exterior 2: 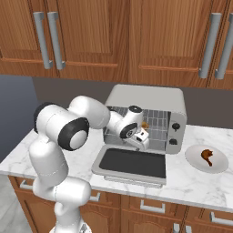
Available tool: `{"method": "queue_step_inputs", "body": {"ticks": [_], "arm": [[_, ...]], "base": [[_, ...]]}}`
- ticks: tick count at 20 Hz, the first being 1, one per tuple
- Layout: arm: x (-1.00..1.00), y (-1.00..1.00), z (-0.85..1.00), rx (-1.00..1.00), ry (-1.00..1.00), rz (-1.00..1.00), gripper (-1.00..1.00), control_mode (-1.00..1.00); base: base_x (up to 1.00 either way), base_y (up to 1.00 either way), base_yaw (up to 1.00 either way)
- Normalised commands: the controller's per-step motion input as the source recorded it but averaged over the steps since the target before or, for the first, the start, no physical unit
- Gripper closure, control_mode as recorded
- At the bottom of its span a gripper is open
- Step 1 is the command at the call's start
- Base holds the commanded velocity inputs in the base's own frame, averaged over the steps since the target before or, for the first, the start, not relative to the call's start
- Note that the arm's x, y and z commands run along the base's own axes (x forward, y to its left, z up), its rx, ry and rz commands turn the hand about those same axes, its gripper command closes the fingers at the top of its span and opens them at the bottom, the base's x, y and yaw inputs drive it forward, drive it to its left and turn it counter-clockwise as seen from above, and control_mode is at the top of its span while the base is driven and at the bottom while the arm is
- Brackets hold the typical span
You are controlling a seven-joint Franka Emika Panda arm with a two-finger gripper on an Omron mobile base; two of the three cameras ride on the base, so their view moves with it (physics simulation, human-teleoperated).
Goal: Open the toaster oven door. Place the bread on the bottom rack in the toaster oven and place the chicken drumstick on the top rack.
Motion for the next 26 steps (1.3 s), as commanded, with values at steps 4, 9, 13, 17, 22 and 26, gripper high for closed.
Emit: {"method": "queue_step_inputs", "body": {"ticks": [4,9,13,17,22,26], "arm": [[0.03,-0.13,0.00,0.00,0.00,-0.13,-1.00,-1.00],[-0.37,-0.18,0.06,0.00,0.00,-0.06,-1.00,-1.00],[-0.61,-0.24,0.47,0.00,-0.02,0.00,-1.00,-1.00],[-0.51,-0.28,0.54,0.00,-0.11,0.03,-1.00,-1.00],[-0.36,-0.04,0.32,0.00,-0.28,0.12,-1.00,-1.00],[-0.31,-0.04,0.14,0.00,-0.38,0.21,-1.00,-1.00]], "base": [[0.00,0.00,0.00],[0.00,0.00,0.00],[0.00,0.00,0.00],[0.00,0.00,0.00],[0.00,0.00,0.00],[0.00,0.00,0.00]]}}
